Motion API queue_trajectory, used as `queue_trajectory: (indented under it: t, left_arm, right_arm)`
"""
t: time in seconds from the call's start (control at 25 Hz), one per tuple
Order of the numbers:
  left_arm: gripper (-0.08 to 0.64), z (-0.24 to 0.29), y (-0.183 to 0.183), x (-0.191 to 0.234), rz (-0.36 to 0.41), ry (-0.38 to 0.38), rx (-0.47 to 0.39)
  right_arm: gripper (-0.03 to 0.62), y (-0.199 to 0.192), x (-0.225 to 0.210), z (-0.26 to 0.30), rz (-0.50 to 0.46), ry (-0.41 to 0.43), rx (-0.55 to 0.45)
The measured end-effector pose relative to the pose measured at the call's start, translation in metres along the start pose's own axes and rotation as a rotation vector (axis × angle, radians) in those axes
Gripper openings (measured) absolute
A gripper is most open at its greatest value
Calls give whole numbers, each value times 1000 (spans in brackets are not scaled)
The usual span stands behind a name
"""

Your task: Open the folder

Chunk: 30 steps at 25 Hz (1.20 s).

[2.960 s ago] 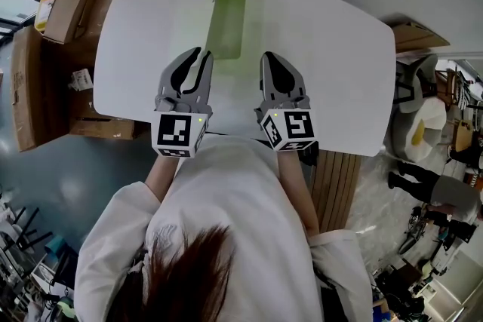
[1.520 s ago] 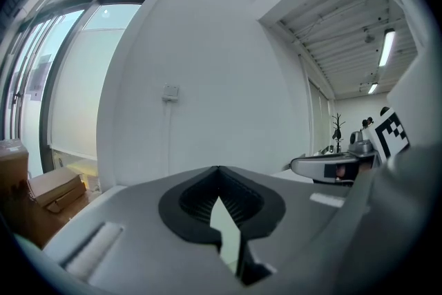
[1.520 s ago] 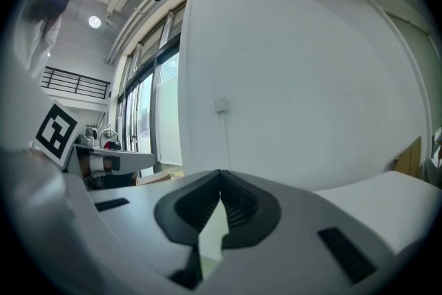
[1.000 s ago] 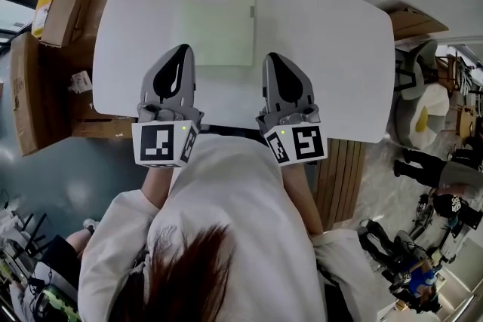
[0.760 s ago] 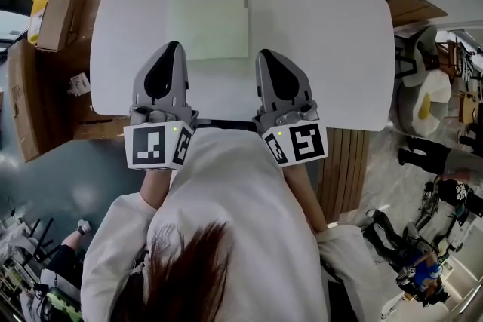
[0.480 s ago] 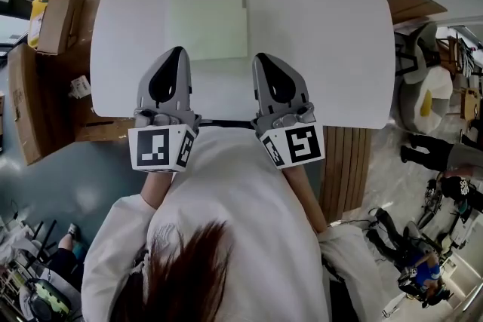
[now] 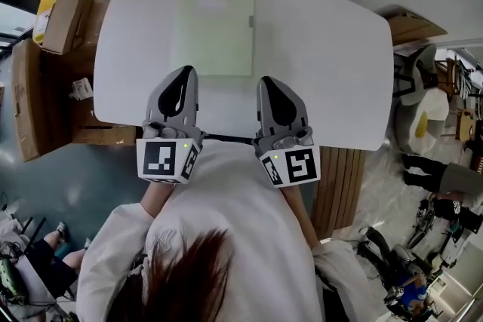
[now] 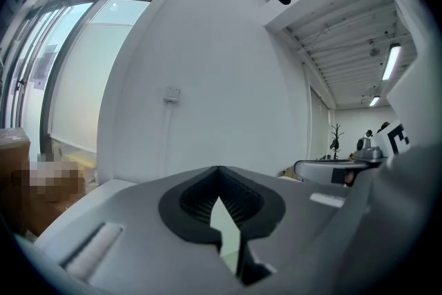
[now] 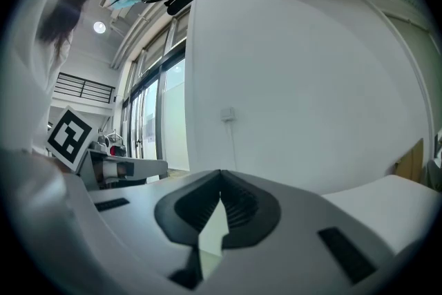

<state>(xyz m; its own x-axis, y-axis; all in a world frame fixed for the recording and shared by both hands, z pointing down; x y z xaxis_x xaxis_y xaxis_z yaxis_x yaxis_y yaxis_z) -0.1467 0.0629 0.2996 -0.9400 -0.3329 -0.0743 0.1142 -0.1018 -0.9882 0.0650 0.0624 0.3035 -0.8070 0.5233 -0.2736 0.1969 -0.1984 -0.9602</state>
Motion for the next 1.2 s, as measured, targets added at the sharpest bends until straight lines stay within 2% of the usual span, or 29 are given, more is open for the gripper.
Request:
queue_trajectory:
  t: [0.28,0.52,0.96,1.2]
  left_arm:
    - [8,-3,-7,4,-4,-4,5]
    - [8,-4,-11,4,26,-30,10]
    - [8,4,-18,7,6,-40,25]
    - [8,2,-18,6,49,-46,32]
  right_arm:
    - [8,-7,0,-5,2,-2,17]
    - [8,-13,1,-10,-7,-21,35]
    - [8,-12,-5,-4,-3,-37,27]
    - [8,-14,-3,-3,-4,-36,33]
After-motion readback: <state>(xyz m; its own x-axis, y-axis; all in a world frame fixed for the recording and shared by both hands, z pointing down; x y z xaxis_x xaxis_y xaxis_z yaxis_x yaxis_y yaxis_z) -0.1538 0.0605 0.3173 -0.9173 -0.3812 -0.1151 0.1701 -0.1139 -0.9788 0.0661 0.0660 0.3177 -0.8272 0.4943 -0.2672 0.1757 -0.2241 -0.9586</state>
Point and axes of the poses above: the fingertips, and each gripper's own axes: z forward along the fingers, x to its left, y out of its top, the point moved 9 cm from there along -z, backward along the fingers, and after that the axes turned 10 degrees about z, right-handed, at the moved point
